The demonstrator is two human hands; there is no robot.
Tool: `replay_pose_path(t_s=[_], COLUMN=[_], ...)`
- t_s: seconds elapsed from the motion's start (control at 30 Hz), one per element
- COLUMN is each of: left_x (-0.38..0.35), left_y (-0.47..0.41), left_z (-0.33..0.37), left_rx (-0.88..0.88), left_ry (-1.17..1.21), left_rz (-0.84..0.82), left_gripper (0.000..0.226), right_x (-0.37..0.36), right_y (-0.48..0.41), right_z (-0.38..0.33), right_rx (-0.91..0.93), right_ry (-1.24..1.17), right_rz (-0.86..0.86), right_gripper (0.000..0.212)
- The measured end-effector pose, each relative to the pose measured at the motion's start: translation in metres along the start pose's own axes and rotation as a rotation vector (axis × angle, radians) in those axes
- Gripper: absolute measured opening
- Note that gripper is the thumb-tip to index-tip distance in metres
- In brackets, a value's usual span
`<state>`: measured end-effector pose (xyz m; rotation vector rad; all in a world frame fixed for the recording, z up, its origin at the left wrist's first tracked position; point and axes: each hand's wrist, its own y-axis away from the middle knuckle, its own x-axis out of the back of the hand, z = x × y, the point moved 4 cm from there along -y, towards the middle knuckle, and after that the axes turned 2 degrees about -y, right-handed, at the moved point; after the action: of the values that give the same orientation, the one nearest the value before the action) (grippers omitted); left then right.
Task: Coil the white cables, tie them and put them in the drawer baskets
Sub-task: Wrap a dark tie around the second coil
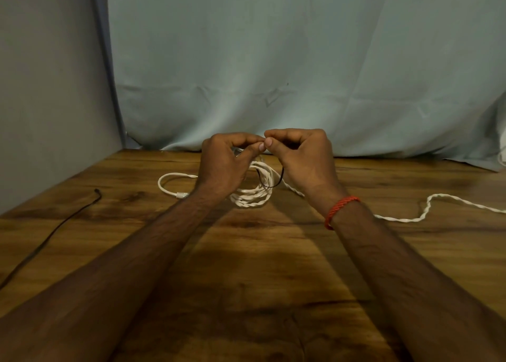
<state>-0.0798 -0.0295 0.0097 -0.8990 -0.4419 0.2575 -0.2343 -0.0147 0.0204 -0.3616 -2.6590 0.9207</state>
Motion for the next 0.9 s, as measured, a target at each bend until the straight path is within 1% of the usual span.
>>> replay_pose_path(t_s=[0.1,0.27,0.57,0.67,0.8,0.9], left_x=[-0.0003,-0.0009,0.0006,0.0006,-0.0001,-0.0004], left_y=[-0.0001,-0.0006,-0.0025,-0.0024,-0.0017,-0.0016], left_z=[-0.0006,-0.0016,-0.0026,-0.0019,-0.0025,-0.0031], left_rx=[0.003,0.017,0.052,0.039,0.039,0.045], left_ry=[0.009,0.034,0.037,0.036,0.040,0.041], left_rz=[-0.003,0.003,-0.006,-0.010,-0.012,-0.012], left_gripper=[0.010,0.009,0.009,0.010,0.012,0.013], right_x=[0.0014,0.0040,0.0043,0.0044,0.0037,0.0031], right_y=[0.0004,-0.0003,0.0015,0.0027,0.0039,0.0033], right_z=[0.0019,0.0043,0.0016,0.0005,0.0021,0.0018], right_rx=[-0.025,-0.067,-0.166,-0.201,-0.332,-0.342], right_ry=[-0.068,-0.147,-0.275,-0.364,-0.581,-0.627], right_rz=[-0.002,0.018,-0.007,-0.008,-0.016,-0.020], right_gripper=[0.030,0.020,0.011,0.014,0.018,0.017])
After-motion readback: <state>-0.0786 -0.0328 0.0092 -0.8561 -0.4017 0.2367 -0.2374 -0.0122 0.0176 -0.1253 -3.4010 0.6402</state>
